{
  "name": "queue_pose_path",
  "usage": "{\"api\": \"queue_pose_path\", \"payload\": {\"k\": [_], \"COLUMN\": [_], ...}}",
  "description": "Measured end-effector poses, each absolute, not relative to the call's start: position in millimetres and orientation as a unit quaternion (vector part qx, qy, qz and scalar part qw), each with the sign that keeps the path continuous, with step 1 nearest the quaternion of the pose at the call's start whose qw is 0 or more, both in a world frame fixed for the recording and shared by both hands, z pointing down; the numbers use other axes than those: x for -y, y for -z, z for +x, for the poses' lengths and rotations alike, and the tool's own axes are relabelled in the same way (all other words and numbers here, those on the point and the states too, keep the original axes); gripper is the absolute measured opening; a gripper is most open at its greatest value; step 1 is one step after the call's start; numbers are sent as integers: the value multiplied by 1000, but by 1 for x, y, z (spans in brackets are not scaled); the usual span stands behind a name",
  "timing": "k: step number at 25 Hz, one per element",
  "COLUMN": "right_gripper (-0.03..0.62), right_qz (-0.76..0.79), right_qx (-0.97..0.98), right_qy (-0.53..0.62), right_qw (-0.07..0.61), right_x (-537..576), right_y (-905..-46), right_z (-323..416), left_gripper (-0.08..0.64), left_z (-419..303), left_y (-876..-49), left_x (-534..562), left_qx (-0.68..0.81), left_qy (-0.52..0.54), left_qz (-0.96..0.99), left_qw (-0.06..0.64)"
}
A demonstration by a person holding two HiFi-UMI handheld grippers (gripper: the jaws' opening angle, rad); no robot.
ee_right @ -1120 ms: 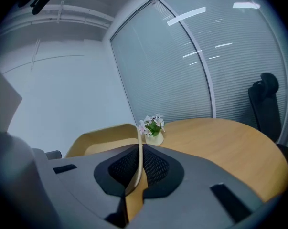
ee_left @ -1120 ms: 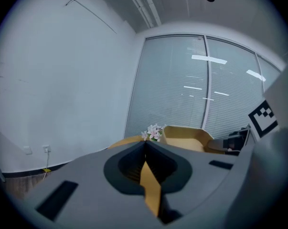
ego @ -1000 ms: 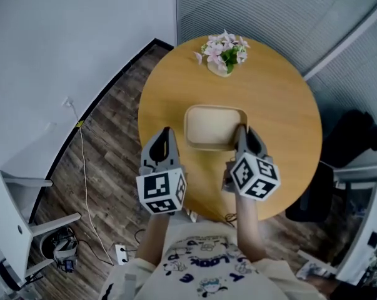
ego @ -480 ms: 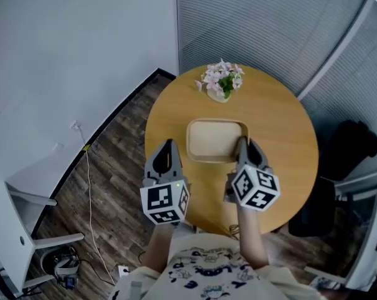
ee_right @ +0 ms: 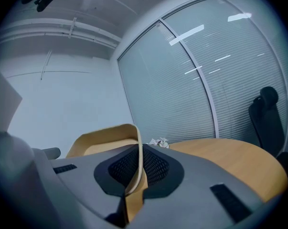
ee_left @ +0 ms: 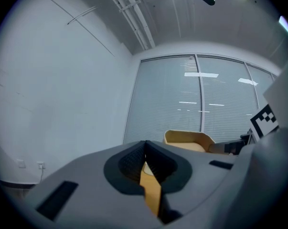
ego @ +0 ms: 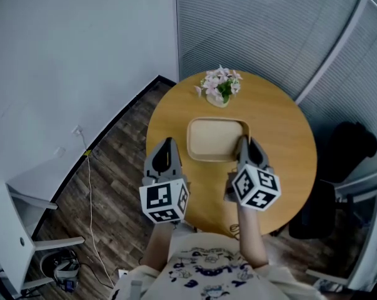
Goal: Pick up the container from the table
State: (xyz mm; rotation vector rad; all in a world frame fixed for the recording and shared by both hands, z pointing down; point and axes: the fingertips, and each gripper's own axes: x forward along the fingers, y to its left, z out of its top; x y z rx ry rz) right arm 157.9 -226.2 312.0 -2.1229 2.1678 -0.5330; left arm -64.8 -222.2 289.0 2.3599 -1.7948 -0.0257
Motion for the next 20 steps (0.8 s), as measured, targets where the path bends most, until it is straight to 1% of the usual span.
{"api": "queue_pose_path", "payload": {"k": [20], "right_gripper": [17], "right_qz": [-686], "right_qx": [-706], "right_qy": [172], "right_qw": [32], "right_x": [221], "right_y": [-311], "right_z": [159], "left_gripper": [3], "left_z": [-63], "left_y": [-289], "left_x": [216], "left_qx": [604], "left_qy": [6], "left_qz": [792], "left_qw": [88]}}
